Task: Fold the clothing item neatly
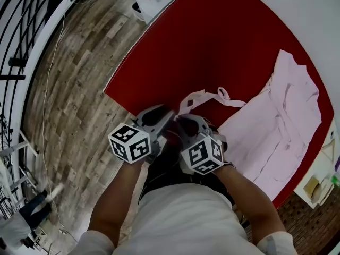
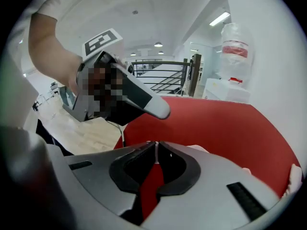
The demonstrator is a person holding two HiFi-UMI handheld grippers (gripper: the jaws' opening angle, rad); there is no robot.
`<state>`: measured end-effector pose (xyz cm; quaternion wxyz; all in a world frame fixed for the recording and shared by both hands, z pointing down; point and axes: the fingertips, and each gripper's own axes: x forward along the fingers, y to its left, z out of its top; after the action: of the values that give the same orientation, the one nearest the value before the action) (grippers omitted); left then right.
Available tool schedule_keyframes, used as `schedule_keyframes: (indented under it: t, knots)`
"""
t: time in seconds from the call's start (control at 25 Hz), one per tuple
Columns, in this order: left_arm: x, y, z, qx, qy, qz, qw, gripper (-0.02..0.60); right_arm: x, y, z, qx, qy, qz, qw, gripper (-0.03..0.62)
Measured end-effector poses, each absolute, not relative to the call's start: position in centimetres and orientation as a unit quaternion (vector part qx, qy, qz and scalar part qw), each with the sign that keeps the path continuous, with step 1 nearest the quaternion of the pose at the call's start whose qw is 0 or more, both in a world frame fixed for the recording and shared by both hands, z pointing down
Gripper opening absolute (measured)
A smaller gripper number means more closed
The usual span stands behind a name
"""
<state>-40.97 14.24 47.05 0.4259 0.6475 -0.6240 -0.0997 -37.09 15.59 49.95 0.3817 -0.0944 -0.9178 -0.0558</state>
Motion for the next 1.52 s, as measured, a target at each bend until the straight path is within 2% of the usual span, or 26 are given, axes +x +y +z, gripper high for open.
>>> schedule_keyframes:
  t: [0.52, 1.0, 1.52]
  knots:
    - [-36.7, 8.8, 45.8, 0.707, -0.595, -0.039, 0.38, 0.091, -32.5, 6.4, 40.3, 0.078, -0.958, 0.02, 0.276, 0.032]
    - [-28.9, 3.4, 48.5, 0.769, -0.538, 0.13, 0.319, 0.2, -25.4, -1.7, 34.4, 0.195, -0.957, 0.074, 0.202, 0.032]
    - [-24.8, -1.3, 51.5, 0.763, -0.522, 0.233, 0.301, 0.215, -16.4, -6.7, 30.9, 0.275, -0.942, 0.115, 0.153, 0.032]
